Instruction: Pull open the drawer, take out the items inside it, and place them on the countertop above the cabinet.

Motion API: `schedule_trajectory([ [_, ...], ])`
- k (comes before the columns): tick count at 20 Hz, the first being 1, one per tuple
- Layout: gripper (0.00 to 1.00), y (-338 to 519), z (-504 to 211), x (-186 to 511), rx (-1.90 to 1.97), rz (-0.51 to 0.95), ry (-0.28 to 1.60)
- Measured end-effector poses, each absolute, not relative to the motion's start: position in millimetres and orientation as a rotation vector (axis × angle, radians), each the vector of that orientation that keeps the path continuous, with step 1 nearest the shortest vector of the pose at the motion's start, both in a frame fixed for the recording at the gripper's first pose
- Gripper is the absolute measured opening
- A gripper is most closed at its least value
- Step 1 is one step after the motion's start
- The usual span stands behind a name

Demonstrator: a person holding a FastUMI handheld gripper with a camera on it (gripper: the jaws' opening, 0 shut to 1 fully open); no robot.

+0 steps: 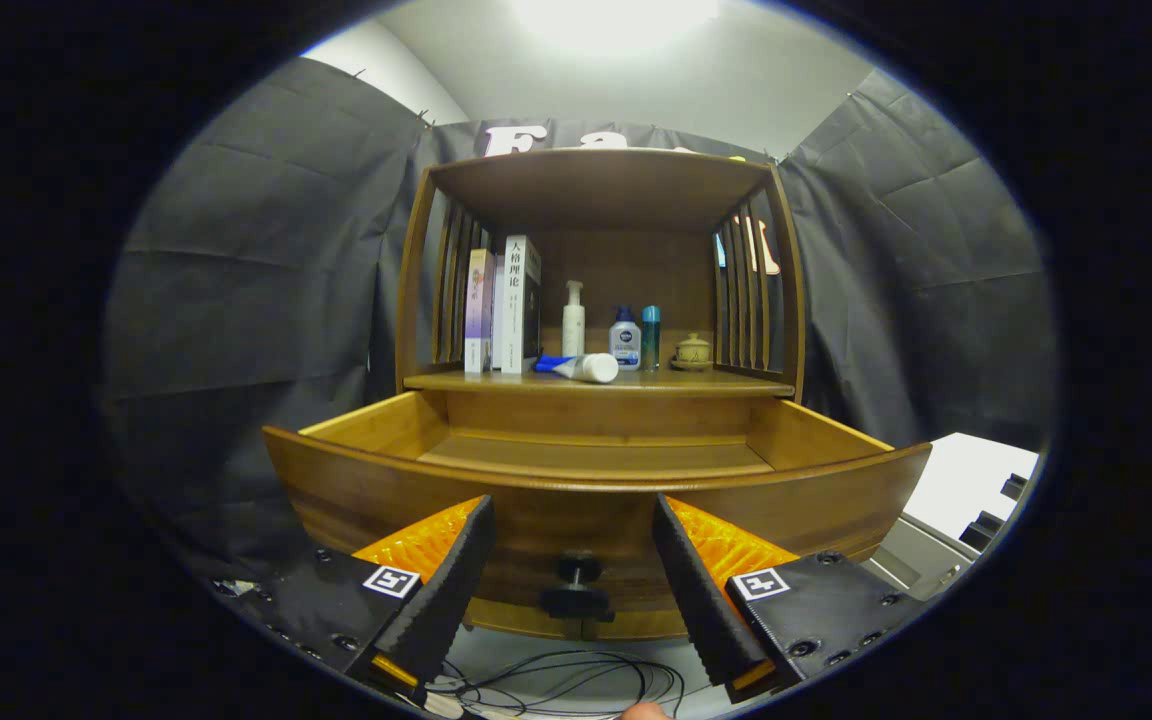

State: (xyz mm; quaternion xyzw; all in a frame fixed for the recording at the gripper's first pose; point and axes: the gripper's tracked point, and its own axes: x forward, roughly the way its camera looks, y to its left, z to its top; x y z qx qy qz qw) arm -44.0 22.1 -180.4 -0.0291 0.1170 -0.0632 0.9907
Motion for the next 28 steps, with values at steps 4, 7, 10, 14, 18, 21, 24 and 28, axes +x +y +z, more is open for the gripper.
schedule_trajectory([
  [4,0.98,18.5,-205.7,-40.0,-0.049,-0.134,0.304],
  [7,0.97,17.3,-209.4,-37.6,-0.064,-0.147,0.304],
  [10,0.98,16.3,-210.5,-37.0,-0.067,-0.168,0.299],
  [14,0.98,12.7,-210.4,-31.7,-0.068,-0.186,0.285],
  [18,0.98,16.2,-210.0,-26.8,-0.064,-0.176,0.278],
  [21,0.98,17.2,-210.0,-21.5,-0.060,-0.175,0.274],
  [24,0.98,16.6,-209.6,-13.5,-0.051,-0.174,0.269],
  [28,0.98,16.7,-209.0,-5.2,-0.040,-0.174,0.264],
])
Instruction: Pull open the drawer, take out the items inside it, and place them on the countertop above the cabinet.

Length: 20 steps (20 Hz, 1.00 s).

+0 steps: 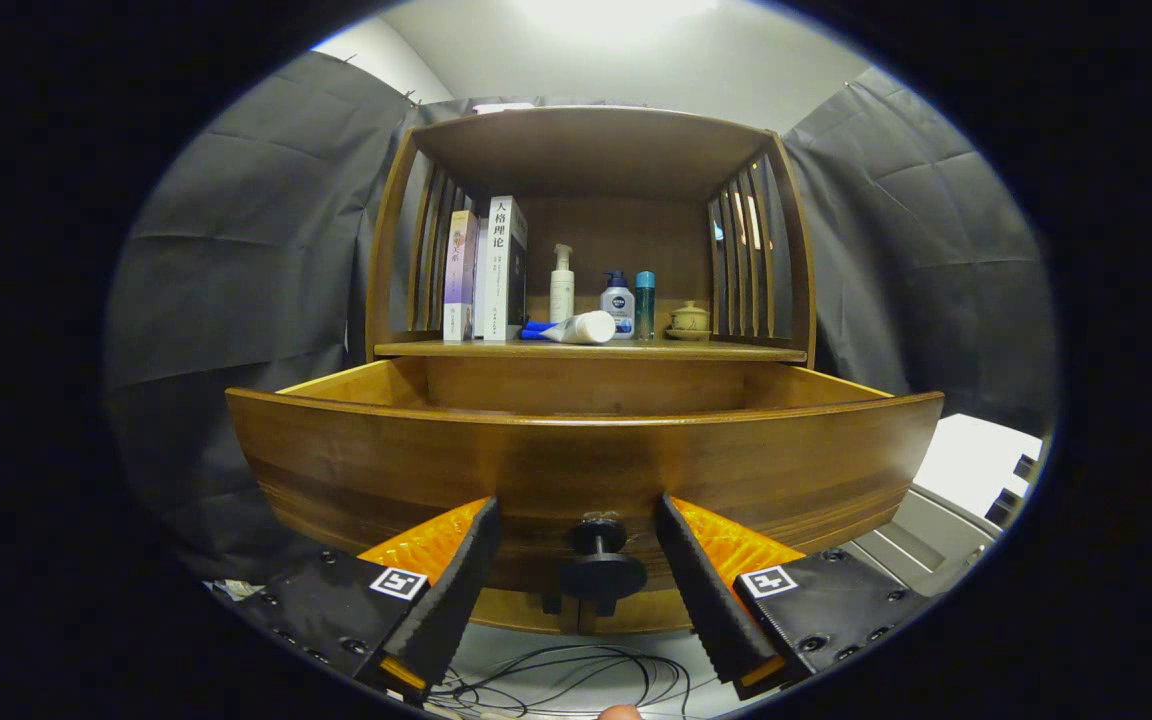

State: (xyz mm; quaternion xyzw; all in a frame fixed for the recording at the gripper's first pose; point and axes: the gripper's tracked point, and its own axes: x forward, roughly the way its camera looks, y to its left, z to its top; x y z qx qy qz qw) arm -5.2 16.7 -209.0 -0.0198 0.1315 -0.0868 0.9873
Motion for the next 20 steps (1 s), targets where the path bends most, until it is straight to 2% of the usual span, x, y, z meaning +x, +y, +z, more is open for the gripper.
schedule_trajectory([
  [20,0.98,10.8,-209.3,91.4,-0.003,-0.219,0.255],
])
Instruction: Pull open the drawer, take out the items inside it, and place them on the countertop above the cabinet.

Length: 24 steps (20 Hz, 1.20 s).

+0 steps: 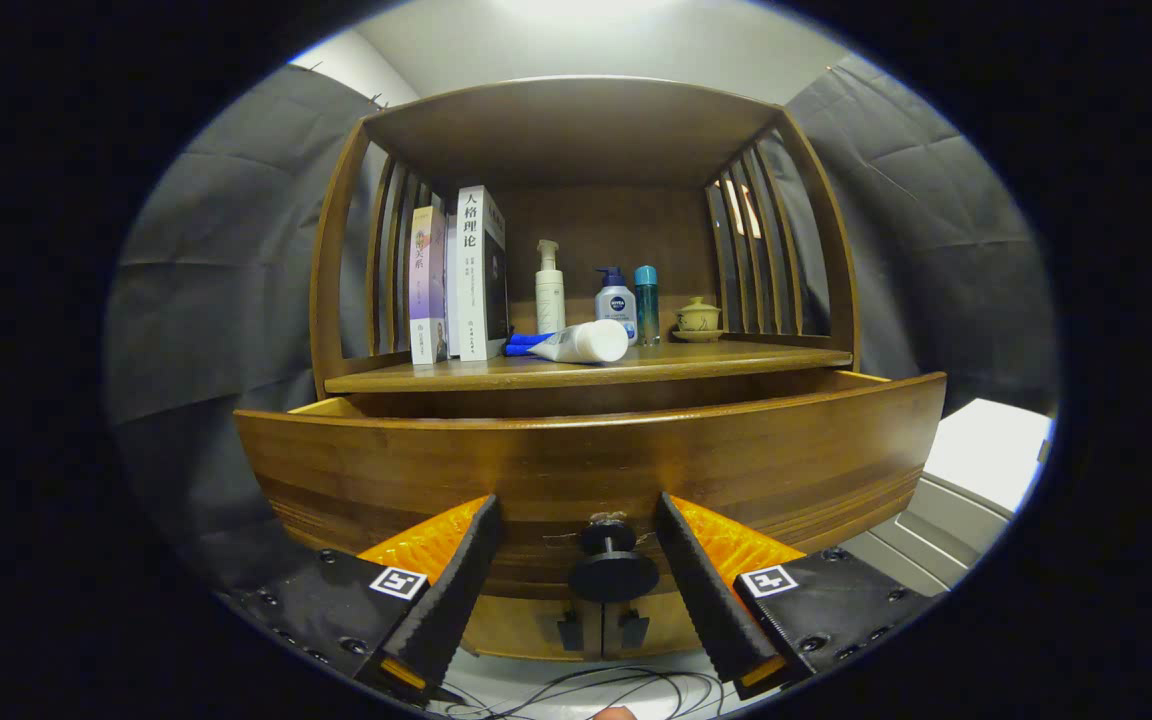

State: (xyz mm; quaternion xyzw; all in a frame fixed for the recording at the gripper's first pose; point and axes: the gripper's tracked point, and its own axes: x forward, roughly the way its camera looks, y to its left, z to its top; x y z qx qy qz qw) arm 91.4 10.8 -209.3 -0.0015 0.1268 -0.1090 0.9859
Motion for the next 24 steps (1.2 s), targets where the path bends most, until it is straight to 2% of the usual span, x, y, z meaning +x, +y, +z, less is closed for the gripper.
schedule_trajectory([
  [24,0.98,-15.8,-223.3,186.7,-0.044,-0.207,0.247],
])
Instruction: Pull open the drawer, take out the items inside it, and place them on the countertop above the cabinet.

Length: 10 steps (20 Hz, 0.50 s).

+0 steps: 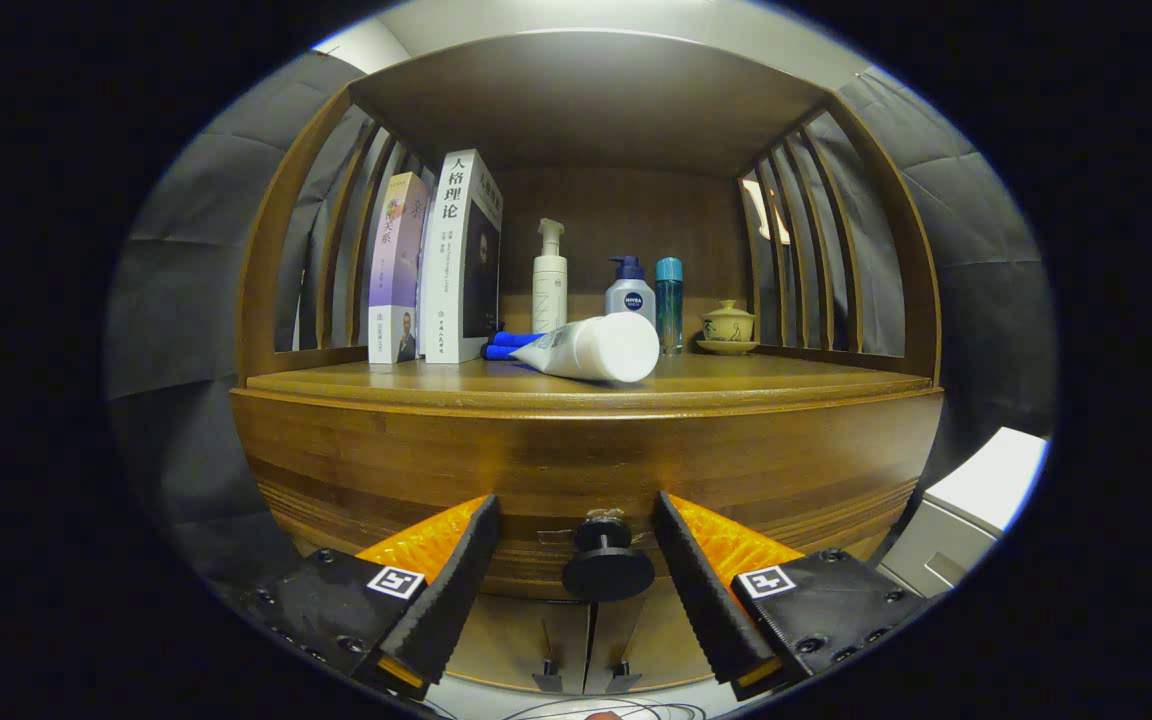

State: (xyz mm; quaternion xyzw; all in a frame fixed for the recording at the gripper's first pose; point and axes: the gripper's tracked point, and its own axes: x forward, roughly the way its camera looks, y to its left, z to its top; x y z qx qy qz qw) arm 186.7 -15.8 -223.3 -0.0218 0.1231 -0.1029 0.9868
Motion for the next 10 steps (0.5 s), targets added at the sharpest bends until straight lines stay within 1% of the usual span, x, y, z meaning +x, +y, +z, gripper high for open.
schedule_trajectory([
  [6,0.98,-15.9,-219.8,181.1,-0.007,-0.211,0.253],
  [10,0.98,-19.1,-170.3,159.9,-0.047,-0.195,0.168],
])
